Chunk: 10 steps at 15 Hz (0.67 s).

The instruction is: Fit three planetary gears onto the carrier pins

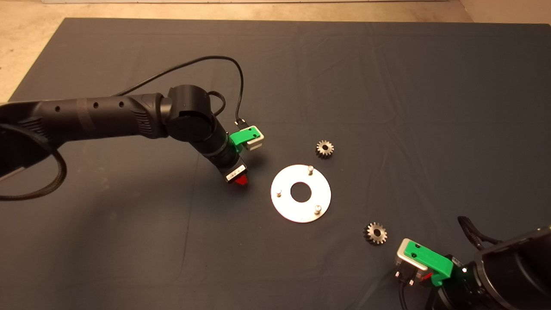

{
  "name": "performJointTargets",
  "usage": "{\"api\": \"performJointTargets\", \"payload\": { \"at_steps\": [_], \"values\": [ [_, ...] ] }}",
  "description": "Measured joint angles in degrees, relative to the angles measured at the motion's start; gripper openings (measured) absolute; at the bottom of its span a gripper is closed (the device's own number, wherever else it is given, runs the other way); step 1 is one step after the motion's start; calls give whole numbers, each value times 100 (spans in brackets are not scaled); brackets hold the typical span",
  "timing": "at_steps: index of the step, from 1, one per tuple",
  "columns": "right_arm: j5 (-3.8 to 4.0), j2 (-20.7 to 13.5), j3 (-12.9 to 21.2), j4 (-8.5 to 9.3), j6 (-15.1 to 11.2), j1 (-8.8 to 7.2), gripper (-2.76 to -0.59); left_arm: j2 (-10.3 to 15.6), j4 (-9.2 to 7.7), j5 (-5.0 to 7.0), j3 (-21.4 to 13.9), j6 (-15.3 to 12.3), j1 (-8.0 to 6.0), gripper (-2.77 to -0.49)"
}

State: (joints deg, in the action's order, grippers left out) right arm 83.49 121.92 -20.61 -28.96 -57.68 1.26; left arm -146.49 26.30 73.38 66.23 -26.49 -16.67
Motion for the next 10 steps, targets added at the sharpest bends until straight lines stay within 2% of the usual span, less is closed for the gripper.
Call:
{"api": "performJointTargets", "payload": {
  "at_steps": [3,4,6,10],
  "values": [
    [0,0,0,0,1,0,-118,0,0,-2,0,1,0,-163],
    [0,-1,0,0,2,1,-118,0,0,-2,0,1,0,-174],
    [0,-1,0,0,2,0,-118,0,0,-2,0,1,1,-175],
    [0,-1,0,0,0,1,-118,0,0,-37,0,1,0,-201]
  ]
}}
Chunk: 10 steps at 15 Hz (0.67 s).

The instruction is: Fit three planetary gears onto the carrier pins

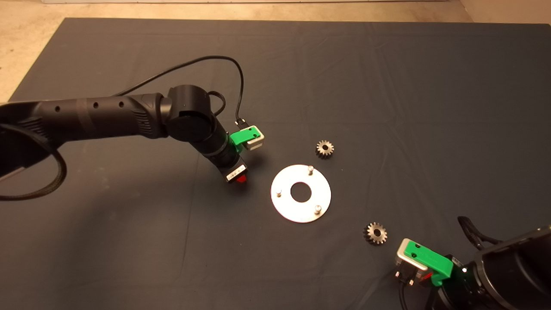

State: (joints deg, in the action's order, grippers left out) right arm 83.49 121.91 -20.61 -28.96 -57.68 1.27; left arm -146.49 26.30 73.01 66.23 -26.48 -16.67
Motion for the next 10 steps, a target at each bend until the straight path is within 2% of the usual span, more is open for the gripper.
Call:
{"api": "performJointTargets", "payload": {
  "at_steps": [2,3,10],
  "values": [
    [0,0,0,0,2,-1,-118,0,0,-2,0,0,-1,-206],
    [0,0,0,0,2,-1,-118,0,-1,-5,0,0,1,-216],
    [0,0,0,0,2,-1,-118,0,0,0,-27,27,1,-226]
  ]
}}
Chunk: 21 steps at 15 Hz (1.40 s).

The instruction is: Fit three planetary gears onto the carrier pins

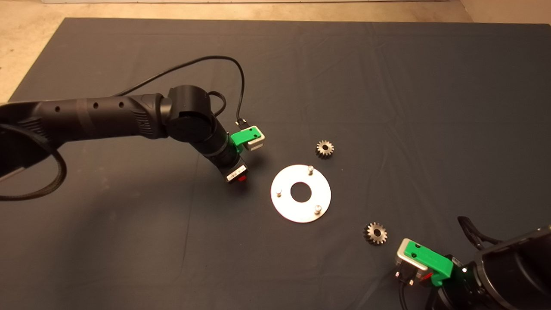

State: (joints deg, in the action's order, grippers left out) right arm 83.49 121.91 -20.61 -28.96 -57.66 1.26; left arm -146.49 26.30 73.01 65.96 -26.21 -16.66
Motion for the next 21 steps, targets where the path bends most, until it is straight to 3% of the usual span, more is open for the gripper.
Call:
{"api": "performJointTargets", "payload": {
  "at_steps": [16,21],
  "values": [
    [0,-120,0,0,-2,-2,-118,46,-1,-113,-135,44,0,-255],
    [49,-126,0,2,-4,-21,-118,163,-33,-112,-240,44,-1,-261]
  ]
}}
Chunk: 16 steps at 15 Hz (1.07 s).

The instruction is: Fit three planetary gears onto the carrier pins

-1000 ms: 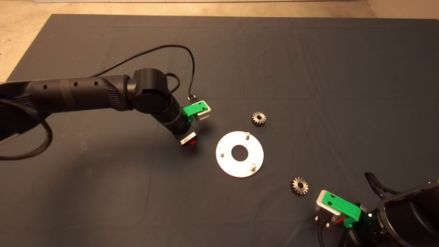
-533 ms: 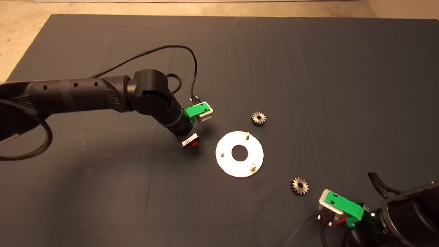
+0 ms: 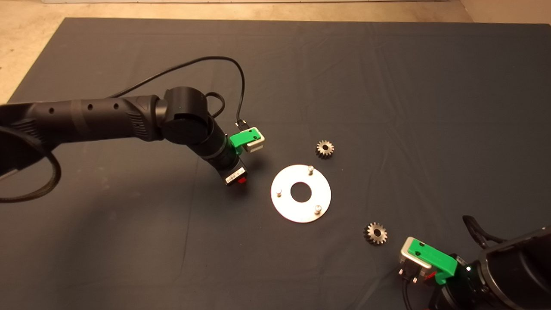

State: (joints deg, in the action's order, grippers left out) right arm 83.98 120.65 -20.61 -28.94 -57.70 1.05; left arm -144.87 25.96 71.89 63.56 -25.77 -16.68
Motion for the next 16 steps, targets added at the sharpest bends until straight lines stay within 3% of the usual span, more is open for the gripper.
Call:
{"api": "performJointTargets", "payload": {
  "at_steps": [2,3,4,6,7,8,9,11,14,16],
  "values": [
    [139,-1,0,0,0,-48,-118,74,-63,41,-2,-2,-2,-262],
    [205,-1,0,0,-1,-144,-118,74,-112,93,-2,-2,-16,-262],
    [238,0,0,0,-1,-190,-118,69,-282,168,-13,-2,-84,-262],
    [240,1,0,0,-1,-185,-118,41,-706,409,-123,-5,-403,-262],
    [246,4,0,2,-1,-184,-118,-9,-762,503,-181,-20,-592,-262],
    [251,15,0,0,-1,-187,-118,-53,-762,501,-205,-42,-719,-262],
    [245,13,0,2,-1,-184,-118,-144,-765,512,-221,-127,-750,-262],
    [265,16,0,2,-1,-187,-118,-313,-810,611,-245,-430,-735,-262],
    [312,2,0,2,-1,-199,-118,-407,-808,611,-551,-788,-774,-262],
    [323,5,0,2,-1,-204,-118,-403,-814,630,-793,-1173,-780,-262]
  ]
}}
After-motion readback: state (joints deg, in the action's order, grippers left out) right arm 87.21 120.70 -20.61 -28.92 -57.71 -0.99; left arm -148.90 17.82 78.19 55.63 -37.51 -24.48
